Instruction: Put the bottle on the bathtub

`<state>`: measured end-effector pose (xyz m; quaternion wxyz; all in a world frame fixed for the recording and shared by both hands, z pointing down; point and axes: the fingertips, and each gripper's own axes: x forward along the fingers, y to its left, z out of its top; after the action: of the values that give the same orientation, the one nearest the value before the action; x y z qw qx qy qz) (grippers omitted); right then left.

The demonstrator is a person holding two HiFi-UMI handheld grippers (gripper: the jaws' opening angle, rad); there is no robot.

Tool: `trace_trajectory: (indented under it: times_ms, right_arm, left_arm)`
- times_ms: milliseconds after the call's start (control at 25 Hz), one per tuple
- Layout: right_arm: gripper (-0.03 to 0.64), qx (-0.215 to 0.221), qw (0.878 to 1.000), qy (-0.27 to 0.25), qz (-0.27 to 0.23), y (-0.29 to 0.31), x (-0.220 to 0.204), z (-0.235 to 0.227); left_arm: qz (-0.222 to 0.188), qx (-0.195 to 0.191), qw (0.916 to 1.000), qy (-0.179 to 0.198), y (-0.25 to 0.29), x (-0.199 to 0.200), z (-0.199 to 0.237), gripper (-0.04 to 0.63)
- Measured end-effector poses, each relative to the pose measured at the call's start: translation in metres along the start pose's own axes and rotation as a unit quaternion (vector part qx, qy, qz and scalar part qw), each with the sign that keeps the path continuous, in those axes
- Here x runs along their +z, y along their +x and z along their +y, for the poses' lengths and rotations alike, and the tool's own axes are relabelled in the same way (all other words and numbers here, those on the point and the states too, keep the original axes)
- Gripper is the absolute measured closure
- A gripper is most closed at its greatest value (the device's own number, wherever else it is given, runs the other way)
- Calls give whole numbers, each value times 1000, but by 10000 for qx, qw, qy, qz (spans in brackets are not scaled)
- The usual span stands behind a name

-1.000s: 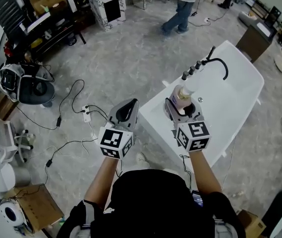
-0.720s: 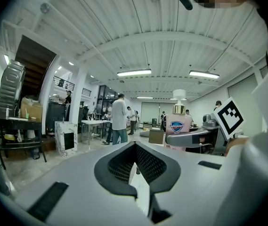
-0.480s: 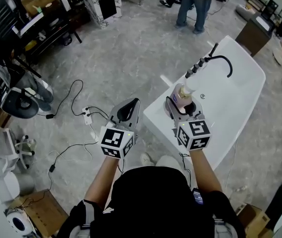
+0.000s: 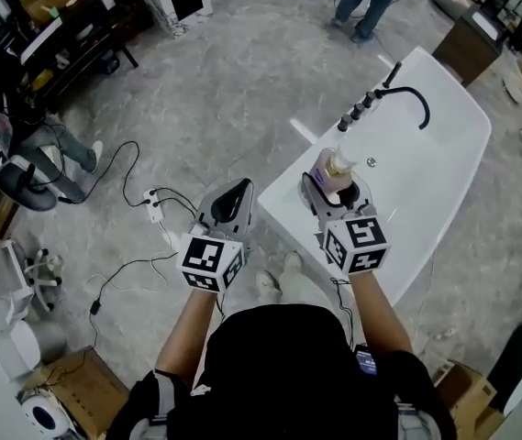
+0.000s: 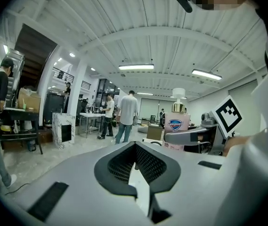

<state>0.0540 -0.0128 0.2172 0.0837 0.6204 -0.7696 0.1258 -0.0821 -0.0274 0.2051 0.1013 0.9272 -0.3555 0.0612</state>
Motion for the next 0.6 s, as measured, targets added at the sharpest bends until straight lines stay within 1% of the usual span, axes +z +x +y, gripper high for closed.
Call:
trace_trajectory:
  times_ms: [280,440,600]
  right_arm:
    - [377,95,9994,78,324,17,-21,-30]
    - [377,157,9985,99,520,33,-39,-45]
    - [377,214,9969,54,751,47,-61,-57]
  left_arm:
    - [244,22,9995,-183,39,-20,-3,583]
    - [466,100,9982,-365,59,-46,3,583]
    - [773,154,9955,-521,70,-78,5,583]
